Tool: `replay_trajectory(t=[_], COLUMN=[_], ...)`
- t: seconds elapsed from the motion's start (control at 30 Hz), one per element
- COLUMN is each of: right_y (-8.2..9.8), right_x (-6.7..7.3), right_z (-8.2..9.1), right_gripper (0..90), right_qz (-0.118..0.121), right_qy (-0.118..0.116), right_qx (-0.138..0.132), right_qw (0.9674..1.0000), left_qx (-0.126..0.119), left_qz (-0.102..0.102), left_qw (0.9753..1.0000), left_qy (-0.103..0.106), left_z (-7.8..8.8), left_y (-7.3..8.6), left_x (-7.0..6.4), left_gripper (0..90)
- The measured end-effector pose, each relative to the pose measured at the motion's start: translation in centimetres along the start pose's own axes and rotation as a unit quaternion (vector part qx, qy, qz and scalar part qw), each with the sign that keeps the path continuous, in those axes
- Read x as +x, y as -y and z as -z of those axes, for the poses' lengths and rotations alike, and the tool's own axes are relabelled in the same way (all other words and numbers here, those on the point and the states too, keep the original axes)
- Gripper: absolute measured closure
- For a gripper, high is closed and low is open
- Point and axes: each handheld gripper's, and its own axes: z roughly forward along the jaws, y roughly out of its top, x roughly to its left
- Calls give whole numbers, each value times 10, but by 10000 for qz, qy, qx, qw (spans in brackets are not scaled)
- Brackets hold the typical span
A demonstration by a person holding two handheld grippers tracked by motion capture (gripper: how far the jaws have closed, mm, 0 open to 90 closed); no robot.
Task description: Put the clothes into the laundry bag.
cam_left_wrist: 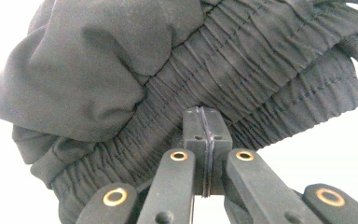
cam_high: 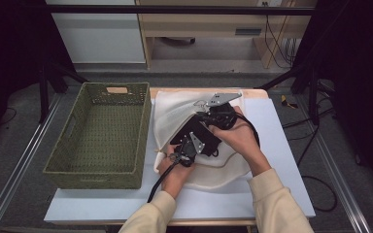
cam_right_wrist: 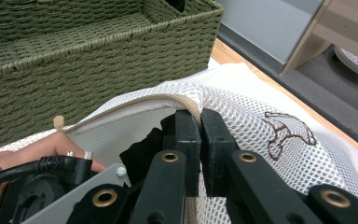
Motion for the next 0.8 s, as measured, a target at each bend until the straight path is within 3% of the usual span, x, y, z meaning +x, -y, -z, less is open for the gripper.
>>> replay_trajectory(t=[0.43, 0.8], right_y=[7, 7], right_x=[-5, -5], right_z=[-3, -3], right_gripper=[871, 871], right_qz=[-103, -90], right_qy=[34, 33], right_qx=[32, 56], right_qw=[9999, 9999], left_qx=[-68, -363], left_qz=[-32, 5], left_qw=[10000, 9992], left_qy=[22, 181], left_z=[6, 26], left_y=[0, -4], left_x=[0, -3], left_gripper=[900, 900])
